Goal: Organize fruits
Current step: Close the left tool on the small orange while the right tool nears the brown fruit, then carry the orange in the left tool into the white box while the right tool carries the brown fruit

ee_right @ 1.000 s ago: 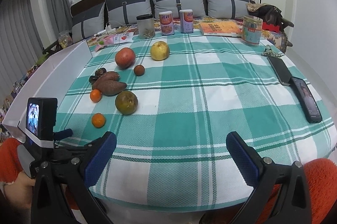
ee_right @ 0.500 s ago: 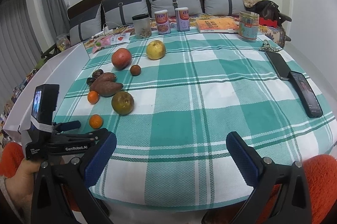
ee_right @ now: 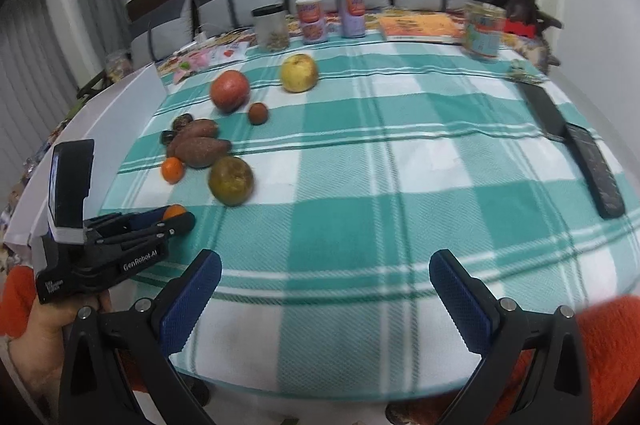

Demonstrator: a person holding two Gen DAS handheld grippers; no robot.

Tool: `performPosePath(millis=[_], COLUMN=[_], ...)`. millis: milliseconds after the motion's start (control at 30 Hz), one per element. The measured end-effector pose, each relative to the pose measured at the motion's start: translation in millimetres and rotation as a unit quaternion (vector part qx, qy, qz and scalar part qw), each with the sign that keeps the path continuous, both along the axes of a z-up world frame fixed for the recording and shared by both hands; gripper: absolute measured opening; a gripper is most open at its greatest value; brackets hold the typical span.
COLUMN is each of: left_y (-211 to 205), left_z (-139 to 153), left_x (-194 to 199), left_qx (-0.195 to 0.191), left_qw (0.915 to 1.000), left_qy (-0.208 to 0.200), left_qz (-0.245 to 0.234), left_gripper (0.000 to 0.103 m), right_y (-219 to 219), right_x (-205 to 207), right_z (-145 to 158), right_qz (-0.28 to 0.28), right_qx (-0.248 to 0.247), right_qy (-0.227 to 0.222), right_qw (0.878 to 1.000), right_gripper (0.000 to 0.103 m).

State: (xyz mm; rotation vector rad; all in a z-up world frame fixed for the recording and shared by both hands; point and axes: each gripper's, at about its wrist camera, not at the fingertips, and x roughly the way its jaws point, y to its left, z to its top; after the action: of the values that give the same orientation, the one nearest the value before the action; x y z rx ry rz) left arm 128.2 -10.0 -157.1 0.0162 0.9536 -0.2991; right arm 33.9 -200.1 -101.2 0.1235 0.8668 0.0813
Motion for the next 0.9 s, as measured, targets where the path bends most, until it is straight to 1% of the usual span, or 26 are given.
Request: performPosePath(millis=[33, 100, 167, 200, 233, 267, 300, 333, 367, 433, 467, 500, 600, 700, 767, 900], left_y=[3.2, 11.9, 17.7, 19.2, 21.6, 23.0, 24.3, 25.6, 27.1, 29.9, 30.6, 31.3, 32.2, 33.7, 36.4, 46.0], left_z=[2.1, 5.9, 9.2, 10.4, 12.4, 13.5, 14.5, 15.2, 15.4, 14.4, 13.3, 11.0, 6.1, 11.8, 23.0, 54.7], left_x=[0.1, 2.1, 2.7, 2.3, 2.2, 1.8, 1.7, 2.0, 2.4, 3.9, 4.5, 6.0, 8.7, 6.7, 3.9, -5.0], left_qx=[-0.006, -0.018, -0.019, -0.017, -0.014, -0.011, -0.007, -0.004, -0.004, -0.005, -0.006, -0.007, -0.012, -0.022, -0.032, -0.048], left_qw=[1.0000, 0.9997, 0.9994, 0.9994, 0.9993, 0.9993, 0.9993, 0.9992, 0.9992, 0.9989, 0.9988, 0.9987, 0.9981, 0.9976, 0.9973, 0.9968], left_qy=[-0.001, 0.004, 0.006, 0.006, 0.007, 0.008, 0.009, 0.010, 0.012, 0.018, 0.021, 0.026, 0.038, 0.044, 0.043, 0.032], left_qz=[0.005, 0.018, 0.027, 0.030, 0.033, 0.035, 0.036, 0.038, 0.039, 0.042, 0.043, 0.044, 0.047, 0.049, 0.051, 0.055], left_gripper=[0.030, 0.030, 0.030, 0.030, 0.030, 0.030, 0.030, 0.030, 0.030, 0.030, 0.030, 0.030, 0.029, 0.029, 0.029, 0.029], right_y=[2.7, 13.1, 29.3, 37.0, 44.7, 53.4, 61.3, 67.6, 71.4, 82.5, 84.4, 85.5, 86.6, 85.8, 86.9, 92.9], right_x=[5.5, 31.1, 61.7, 73.5, 85.1, 98.4, 111.6, 122.9, 128.0, 141.5, 145.5, 147.2, 149.9, 140.9, 133.2, 123.6], right_z=[-0.1, -5.6, -19.5, -26.1, -32.5, -38.3, -42.8, -46.1, -48.0, -52.8, -54.4, -57.3, -56.4, -46.3, -36.0, -9.6], right_qz=[0.011, 0.061, 0.112, 0.127, 0.140, 0.151, 0.154, 0.151, 0.150, 0.152, 0.153, 0.151, 0.146, 0.151, 0.161, 0.182], right_qx=[0.005, 0.030, 0.047, 0.048, 0.052, 0.056, 0.059, 0.057, 0.057, 0.051, 0.043, 0.037, 0.035, 0.045, 0.051, 0.064], right_qy=[0.000, 0.014, 0.049, 0.067, 0.084, 0.101, 0.112, 0.120, 0.125, 0.142, 0.154, 0.164, 0.178, 0.175, 0.173, 0.162], right_qw=[1.000, 0.998, 0.991, 0.988, 0.985, 0.982, 0.980, 0.980, 0.979, 0.977, 0.975, 0.974, 0.973, 0.972, 0.970, 0.968], right_gripper=[0.103, 0.103, 0.103, 0.099, 0.095, 0.085, 0.083, 0.083, 0.081, 0.070, 0.057, 0.049, 0.049, 0.049, 0.049, 0.049])
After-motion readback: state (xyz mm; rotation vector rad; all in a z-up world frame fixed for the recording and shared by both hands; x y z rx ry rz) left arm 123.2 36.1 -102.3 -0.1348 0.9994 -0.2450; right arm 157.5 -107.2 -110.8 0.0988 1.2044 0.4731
